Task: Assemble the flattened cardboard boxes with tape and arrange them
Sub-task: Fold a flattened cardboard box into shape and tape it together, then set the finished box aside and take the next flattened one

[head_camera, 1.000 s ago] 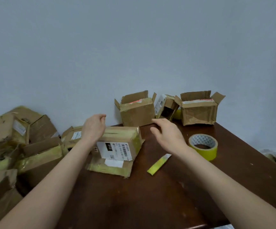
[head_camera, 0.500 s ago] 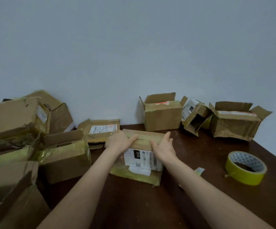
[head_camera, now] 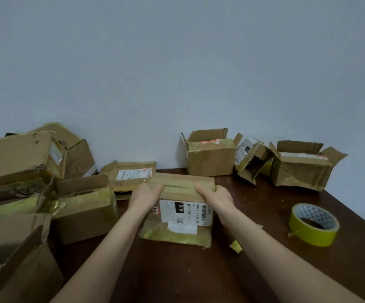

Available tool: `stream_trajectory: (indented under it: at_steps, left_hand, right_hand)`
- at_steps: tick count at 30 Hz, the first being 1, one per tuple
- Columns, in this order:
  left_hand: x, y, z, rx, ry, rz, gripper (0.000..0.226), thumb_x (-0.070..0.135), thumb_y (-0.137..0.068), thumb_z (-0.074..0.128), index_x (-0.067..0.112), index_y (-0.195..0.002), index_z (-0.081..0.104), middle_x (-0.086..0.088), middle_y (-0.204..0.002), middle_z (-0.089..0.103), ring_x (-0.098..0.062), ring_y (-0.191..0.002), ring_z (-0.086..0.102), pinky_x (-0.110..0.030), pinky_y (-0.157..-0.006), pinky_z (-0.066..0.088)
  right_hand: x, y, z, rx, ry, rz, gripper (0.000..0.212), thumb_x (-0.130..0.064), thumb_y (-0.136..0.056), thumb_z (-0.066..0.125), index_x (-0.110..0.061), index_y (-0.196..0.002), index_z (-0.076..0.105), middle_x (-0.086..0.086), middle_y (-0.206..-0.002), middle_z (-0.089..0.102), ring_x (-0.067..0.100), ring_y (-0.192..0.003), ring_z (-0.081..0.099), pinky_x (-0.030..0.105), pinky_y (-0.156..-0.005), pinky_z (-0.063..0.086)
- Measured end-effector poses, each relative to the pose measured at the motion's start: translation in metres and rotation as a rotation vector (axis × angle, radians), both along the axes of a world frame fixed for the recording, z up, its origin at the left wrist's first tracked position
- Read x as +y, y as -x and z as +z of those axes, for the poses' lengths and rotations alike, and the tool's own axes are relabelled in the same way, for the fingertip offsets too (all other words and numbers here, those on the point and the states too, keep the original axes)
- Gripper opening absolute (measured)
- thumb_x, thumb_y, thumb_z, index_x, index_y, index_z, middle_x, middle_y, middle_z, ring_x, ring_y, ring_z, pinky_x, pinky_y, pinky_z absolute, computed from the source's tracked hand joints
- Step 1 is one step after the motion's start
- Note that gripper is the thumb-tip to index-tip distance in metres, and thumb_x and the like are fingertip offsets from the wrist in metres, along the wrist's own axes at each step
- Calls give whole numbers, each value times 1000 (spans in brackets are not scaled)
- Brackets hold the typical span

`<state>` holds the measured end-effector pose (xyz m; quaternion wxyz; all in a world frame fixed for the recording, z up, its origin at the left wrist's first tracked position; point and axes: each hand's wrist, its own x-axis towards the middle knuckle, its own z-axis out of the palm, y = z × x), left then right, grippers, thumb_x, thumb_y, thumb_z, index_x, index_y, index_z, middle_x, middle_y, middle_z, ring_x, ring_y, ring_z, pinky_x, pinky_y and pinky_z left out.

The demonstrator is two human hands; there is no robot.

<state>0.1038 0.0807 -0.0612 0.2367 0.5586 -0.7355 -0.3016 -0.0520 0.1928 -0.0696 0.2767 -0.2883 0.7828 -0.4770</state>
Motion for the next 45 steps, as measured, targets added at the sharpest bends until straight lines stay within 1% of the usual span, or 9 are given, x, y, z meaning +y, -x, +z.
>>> stream_trajectory:
  at_steps: [7, 11, 14, 19, 26, 29, 34, 40, 45]
  left_hand:
    - [31, 16, 74, 734, 180, 21, 45, 45, -91, 56, 13, -123, 50, 1, -116, 58, -16, -108, 56, -34, -96, 45]
    - [30, 49, 84, 906, 185, -35, 51, 26, -88, 67, 14, -133, 47, 6, -119, 56, -9, -109, 56, -25, -94, 47]
    - [18, 81, 64, 874, 173, -163, 39, -2, -87, 62, 21, -117, 56, 14, -105, 63, 1, -99, 59, -14, -80, 52]
    - [-3, 114, -2, 468, 121, -81, 54, 5, -87, 63, 17, -137, 48, -3, -132, 56, -18, -120, 54, -32, -98, 47]
    - [-7, 136, -22, 387, -22, -77, 46, 12, -95, 46, 22, -140, 46, -1, -130, 58, -23, -119, 54, -36, -100, 44]
    - [-11, 125, -24, 405, -119, -181, 54, 5, -90, 45, 24, -140, 44, 1, -134, 56, -19, -120, 54, -43, -102, 46]
    - [-2, 94, -12, 367, 102, 8, 59, -1, -91, 42, 13, -147, 30, -6, -147, 38, -20, -135, 38, -35, -112, 33]
    - [-10, 34, 16, 339, 337, 111, 48, 3, -93, 42, 14, -140, 40, -4, -143, 36, -19, -133, 37, -29, -108, 29]
    - [-19, 6, 12, 335, 309, 116, 45, 3, -94, 42, 18, -136, 45, 1, -142, 36, -13, -129, 37, -14, -98, 25]
  right_hand:
    - [11, 36, 63, 148, 405, 8, 66, -26, -78, 78, -18, -135, 46, -4, -126, 55, 17, -113, 55, 36, -94, 48]
    - [9, 68, 75, 45, 511, -58, 52, -49, -80, 71, -21, -116, 47, -9, -109, 55, 16, -107, 56, 40, -95, 49]
    - [1, 96, 71, 194, 361, -202, 41, -45, -86, 66, -19, -111, 46, 0, -113, 57, 22, -105, 57, 41, -89, 49]
    - [-8, 112, 36, 451, -166, -113, 58, -37, -89, 65, -14, -136, 38, 12, -136, 39, 33, -113, 54, 43, -86, 52]
    - [-13, 108, 13, 413, -3, -118, 65, -19, -94, 56, -18, -149, 22, 10, -148, 32, 31, -123, 49, 41, -92, 44]
    - [-8, 98, 20, 482, 27, -189, 68, -20, -94, 55, -23, -150, 16, 8, -146, 25, 28, -92, 56, 36, -72, 45]
    - [-13, 50, 43, 687, 386, -84, 32, -15, -95, 51, -21, -126, 51, 0, -125, 46, 18, -91, 58, 32, -77, 47]
    - [-99, -28, 25, 392, 138, 328, 36, -26, -94, 55, -13, -128, 55, 6, -125, 61, 25, -117, 55, 31, -95, 42]
    - [-166, -50, -4, 50, -40, 228, 61, -39, -86, 64, 0, -130, 47, 16, -130, 57, 31, -119, 55, 34, -94, 47]
